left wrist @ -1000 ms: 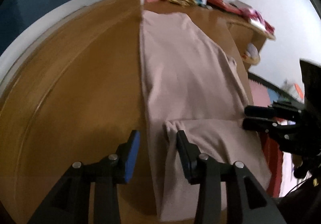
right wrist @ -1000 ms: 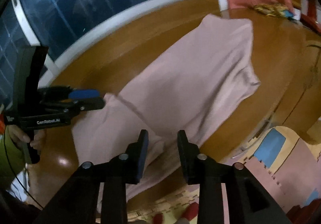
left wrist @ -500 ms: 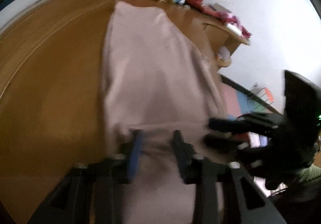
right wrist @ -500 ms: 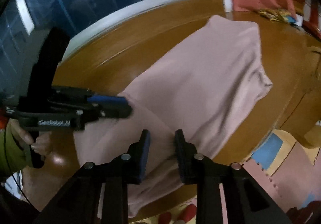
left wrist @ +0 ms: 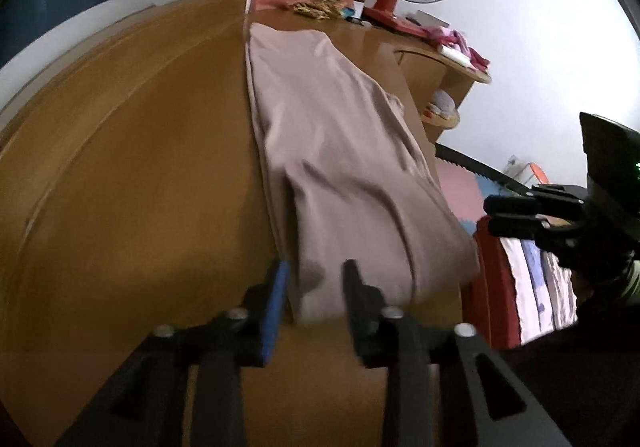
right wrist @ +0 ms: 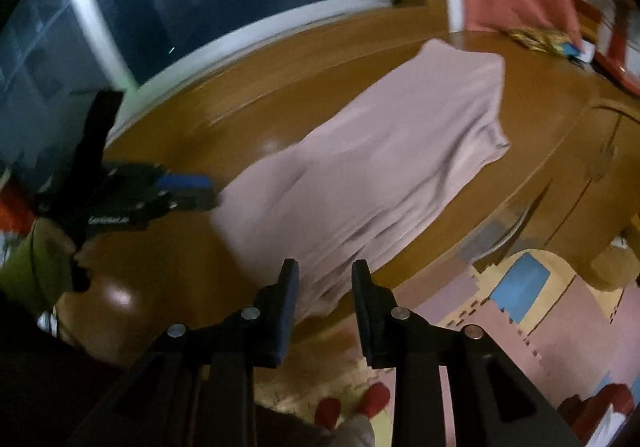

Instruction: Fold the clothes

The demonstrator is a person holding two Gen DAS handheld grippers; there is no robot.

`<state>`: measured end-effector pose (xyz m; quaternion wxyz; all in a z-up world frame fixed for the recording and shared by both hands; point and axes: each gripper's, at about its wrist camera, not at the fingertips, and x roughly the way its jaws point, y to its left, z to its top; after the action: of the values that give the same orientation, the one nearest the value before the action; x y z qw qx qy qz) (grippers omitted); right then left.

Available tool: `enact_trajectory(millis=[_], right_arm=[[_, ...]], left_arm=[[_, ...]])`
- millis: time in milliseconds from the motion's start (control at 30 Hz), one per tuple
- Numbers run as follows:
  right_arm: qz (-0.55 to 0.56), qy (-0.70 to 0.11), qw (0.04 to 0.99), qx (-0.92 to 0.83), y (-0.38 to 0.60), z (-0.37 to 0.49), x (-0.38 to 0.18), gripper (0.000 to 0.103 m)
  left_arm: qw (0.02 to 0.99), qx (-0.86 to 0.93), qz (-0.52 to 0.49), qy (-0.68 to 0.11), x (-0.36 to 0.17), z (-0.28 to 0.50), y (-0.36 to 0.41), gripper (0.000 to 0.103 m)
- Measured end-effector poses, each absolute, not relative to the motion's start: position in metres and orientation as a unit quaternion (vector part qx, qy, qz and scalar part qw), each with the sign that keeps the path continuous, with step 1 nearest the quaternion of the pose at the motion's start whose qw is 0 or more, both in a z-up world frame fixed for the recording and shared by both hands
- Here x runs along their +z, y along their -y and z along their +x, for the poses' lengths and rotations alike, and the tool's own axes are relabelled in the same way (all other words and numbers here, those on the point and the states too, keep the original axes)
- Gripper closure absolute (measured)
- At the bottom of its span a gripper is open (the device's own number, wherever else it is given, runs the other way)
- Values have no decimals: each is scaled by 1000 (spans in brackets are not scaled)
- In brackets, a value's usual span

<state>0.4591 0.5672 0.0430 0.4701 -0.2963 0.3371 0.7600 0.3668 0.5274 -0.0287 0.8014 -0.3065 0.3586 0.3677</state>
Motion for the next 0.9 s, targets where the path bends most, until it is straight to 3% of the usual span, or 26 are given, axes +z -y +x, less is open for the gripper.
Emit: enact_trajectory(millis=[600, 667, 700, 733, 767, 900], right_arm=[[-334, -329, 503, 726, -537, 417, 20, 76], [-324, -339, 507, 723, -546, 417, 13, 79], [-324, -339, 511, 720, -549, 416, 12, 82], [-324, -338, 516, 718, -552, 416, 10, 94], [-323, -332, 519, 718, -553, 416, 11, 97], [-333, -307, 537, 712, -545, 421, 22, 99]], left_arm=[[806, 378, -267, -369, -54, 388, -522, 70], [801, 389, -267, -368, -55, 390, -521, 85], [797, 398, -268, -367, -56, 392, -522, 85], [793, 407, -261, -370, -55, 395, -521, 91], [789, 416, -254, -373, -55, 398, -521, 94], [776, 436, -254, -379, -55, 397, -523, 96]])
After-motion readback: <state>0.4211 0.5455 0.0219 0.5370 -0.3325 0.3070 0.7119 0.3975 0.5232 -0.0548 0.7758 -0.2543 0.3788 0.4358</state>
